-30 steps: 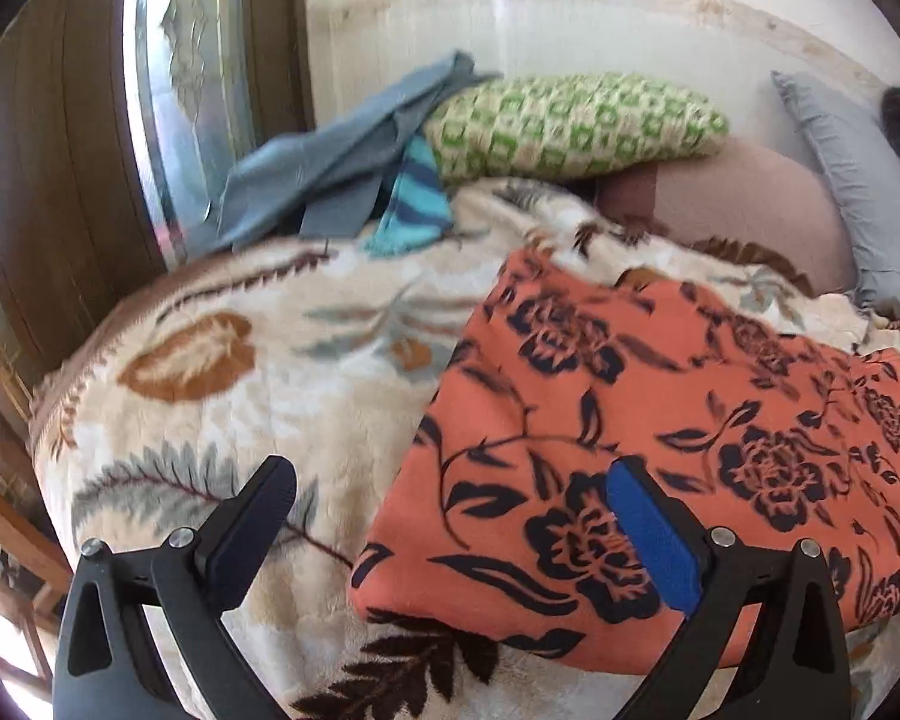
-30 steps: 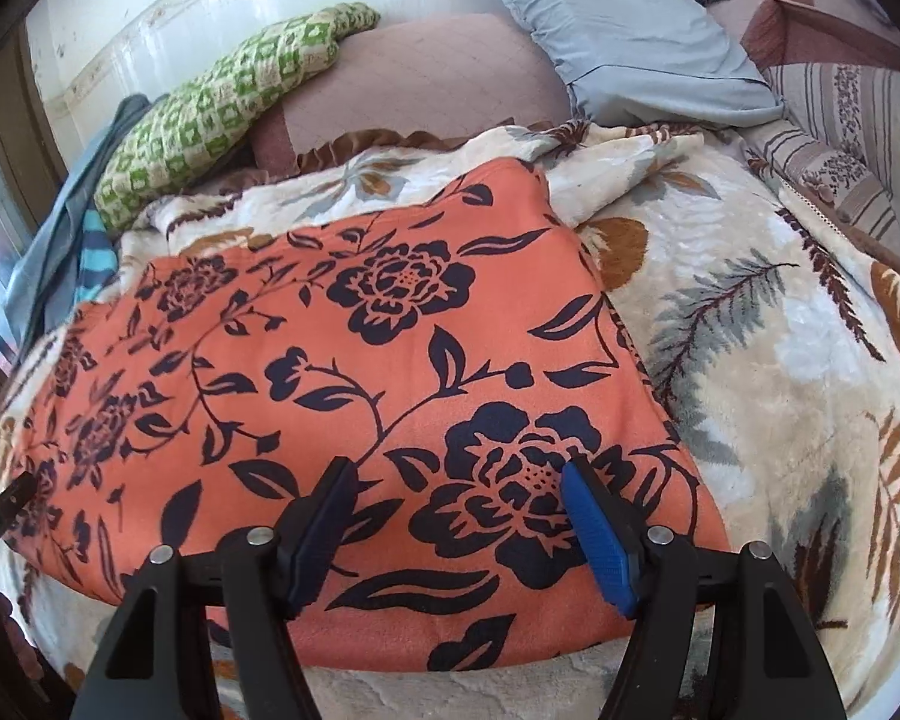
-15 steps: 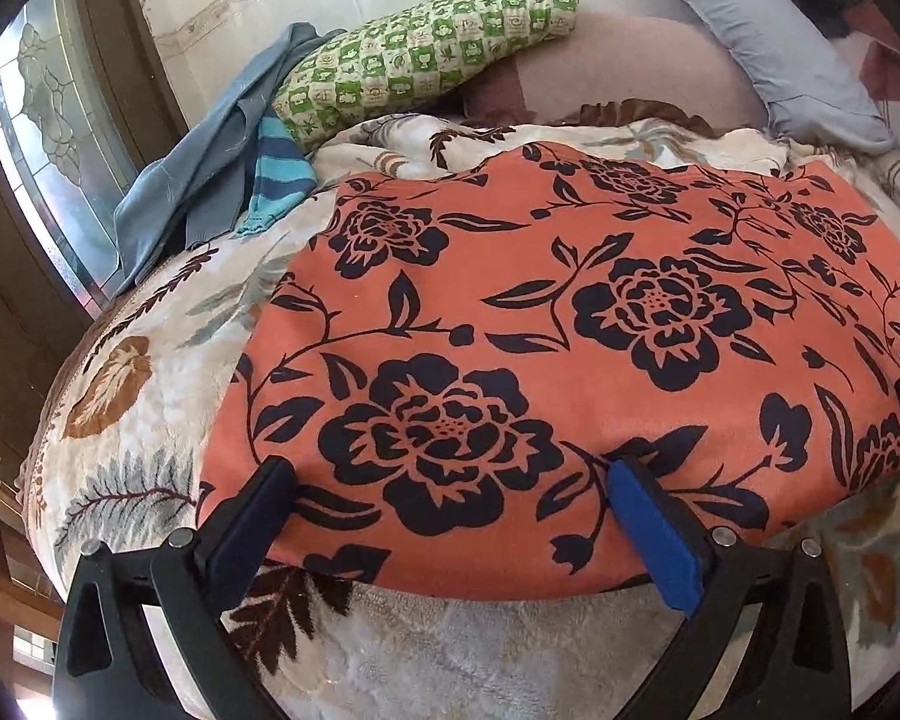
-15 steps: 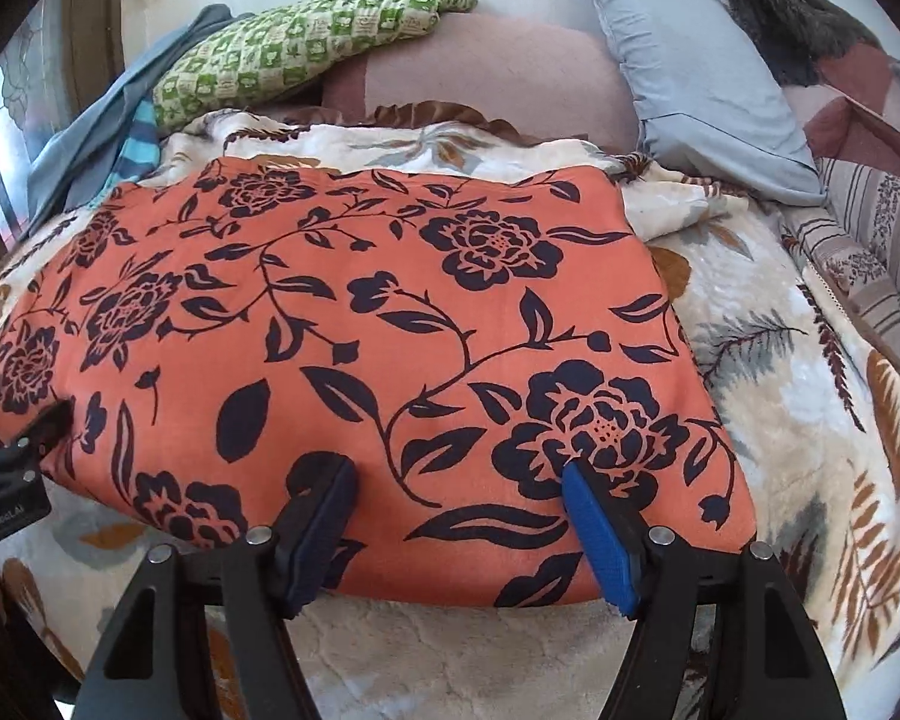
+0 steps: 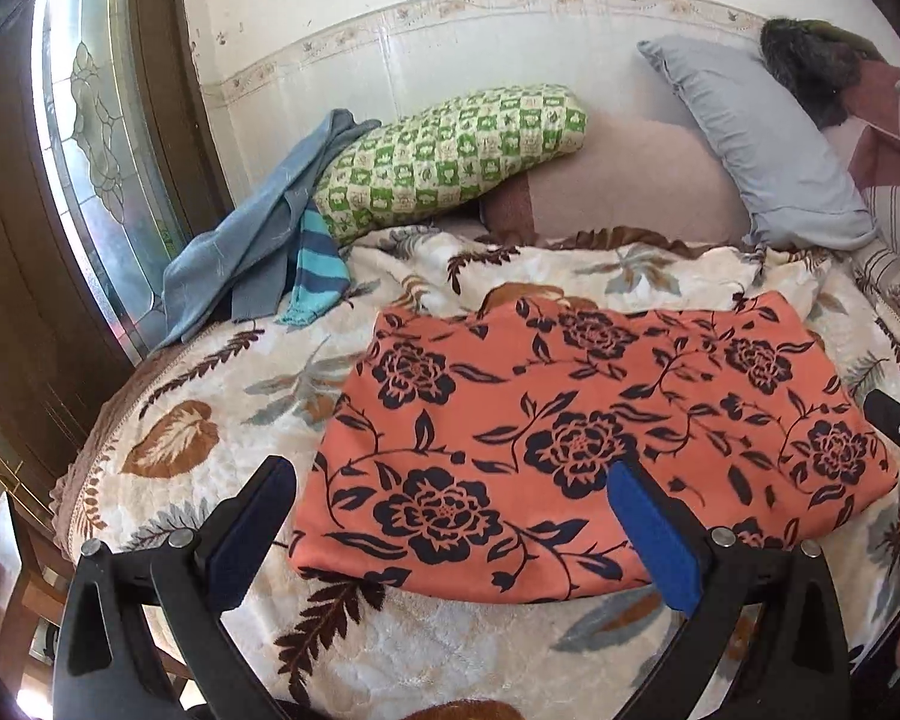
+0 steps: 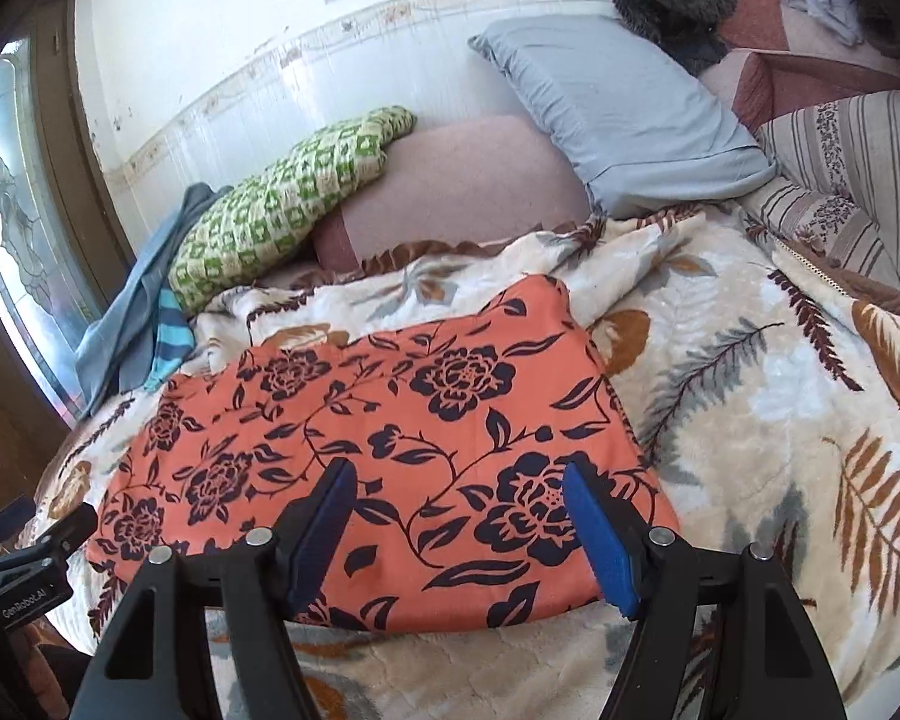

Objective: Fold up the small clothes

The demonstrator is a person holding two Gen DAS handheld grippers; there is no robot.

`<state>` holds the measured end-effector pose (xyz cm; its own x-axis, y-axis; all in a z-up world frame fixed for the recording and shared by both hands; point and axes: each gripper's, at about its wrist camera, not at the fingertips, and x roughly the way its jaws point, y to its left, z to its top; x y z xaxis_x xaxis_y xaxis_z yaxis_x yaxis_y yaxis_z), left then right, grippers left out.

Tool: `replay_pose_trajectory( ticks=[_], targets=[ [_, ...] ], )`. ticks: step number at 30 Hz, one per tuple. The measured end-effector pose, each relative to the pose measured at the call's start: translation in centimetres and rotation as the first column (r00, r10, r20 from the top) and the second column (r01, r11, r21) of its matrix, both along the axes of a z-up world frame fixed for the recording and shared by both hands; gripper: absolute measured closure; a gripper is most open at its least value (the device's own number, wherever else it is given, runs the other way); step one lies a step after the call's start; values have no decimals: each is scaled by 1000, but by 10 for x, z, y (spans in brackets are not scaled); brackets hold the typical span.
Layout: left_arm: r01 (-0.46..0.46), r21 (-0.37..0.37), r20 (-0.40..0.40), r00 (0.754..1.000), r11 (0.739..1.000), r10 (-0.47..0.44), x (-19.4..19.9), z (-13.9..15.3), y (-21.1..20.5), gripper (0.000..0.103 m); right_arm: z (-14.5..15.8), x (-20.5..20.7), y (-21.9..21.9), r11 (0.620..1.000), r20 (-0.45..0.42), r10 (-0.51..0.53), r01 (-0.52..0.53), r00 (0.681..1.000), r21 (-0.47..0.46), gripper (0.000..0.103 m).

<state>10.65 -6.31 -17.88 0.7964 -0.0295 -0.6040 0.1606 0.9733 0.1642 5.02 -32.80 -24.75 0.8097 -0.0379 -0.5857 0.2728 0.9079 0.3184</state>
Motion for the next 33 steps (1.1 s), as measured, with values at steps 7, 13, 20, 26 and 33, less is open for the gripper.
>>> replay_pose_trajectory(
  ticks=[7, 13, 20, 26, 33],
  targets=[
    [37, -36, 63, 997, 999, -35, -18, 39, -13, 0, 20, -23, -9, 999, 73, -33, 34, 997, -6, 29],
    [53, -60, 64, 997, 997, -49, -28, 54, -19, 0, 23, -43, -9, 999, 90, -46, 46, 995, 4, 29],
    [73, -73, 76, 995, 995, -68, -40, 63, -20, 0, 23, -62, -4, 999, 72, -39, 40, 997, -4, 29],
    [76, -107, 79, 995, 991, -68, -48, 72, -15, 0, 36, -80, 5, 999, 84, -34, 37, 996, -34, 29],
    [-36, 19, 152, 988, 999, 33, -51, 84, -10, 0, 67, -90, 14, 998, 128, -20, 27, 992, -55, 29]
  ],
)
